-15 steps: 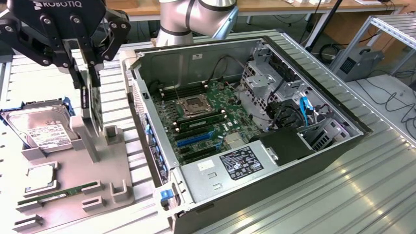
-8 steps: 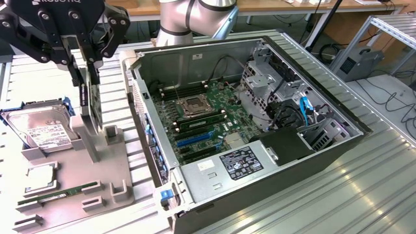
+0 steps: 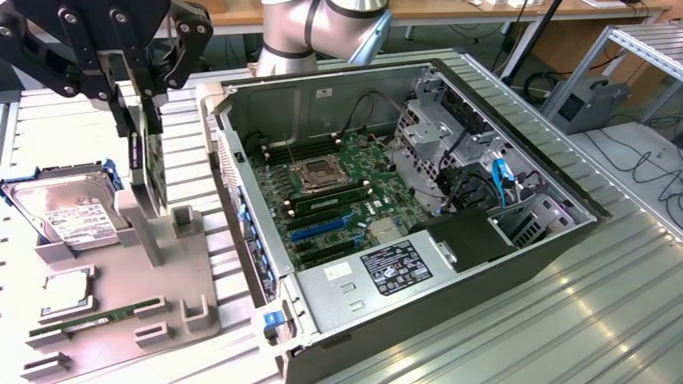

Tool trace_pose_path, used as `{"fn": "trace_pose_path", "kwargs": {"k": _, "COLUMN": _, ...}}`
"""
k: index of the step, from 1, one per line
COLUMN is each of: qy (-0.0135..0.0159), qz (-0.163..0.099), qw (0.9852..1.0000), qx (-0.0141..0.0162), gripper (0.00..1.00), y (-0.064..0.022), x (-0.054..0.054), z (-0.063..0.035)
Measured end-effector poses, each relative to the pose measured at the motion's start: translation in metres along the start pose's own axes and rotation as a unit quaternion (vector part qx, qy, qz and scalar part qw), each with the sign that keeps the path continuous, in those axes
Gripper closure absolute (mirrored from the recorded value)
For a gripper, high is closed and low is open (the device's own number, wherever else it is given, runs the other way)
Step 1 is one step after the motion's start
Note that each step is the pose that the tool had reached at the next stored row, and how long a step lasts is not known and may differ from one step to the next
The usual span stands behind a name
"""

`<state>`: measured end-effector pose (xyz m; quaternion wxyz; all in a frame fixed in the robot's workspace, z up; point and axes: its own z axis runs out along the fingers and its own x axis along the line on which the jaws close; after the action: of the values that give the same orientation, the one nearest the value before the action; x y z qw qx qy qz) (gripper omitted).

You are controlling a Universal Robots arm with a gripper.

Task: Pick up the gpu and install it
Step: 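Pick up the gpu and move the gpu toward the slot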

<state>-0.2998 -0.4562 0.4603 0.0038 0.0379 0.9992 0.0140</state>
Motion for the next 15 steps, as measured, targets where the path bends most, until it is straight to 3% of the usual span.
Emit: {"fn": "trace_pose_path", "kwargs": {"k": 15, "qy": 0.0000, "qz": 0.000, "qw": 1.0000, "qx": 0.0000, "gripper": 0.74, "y": 0.0003, "x": 0.000, "z": -0.0121}}
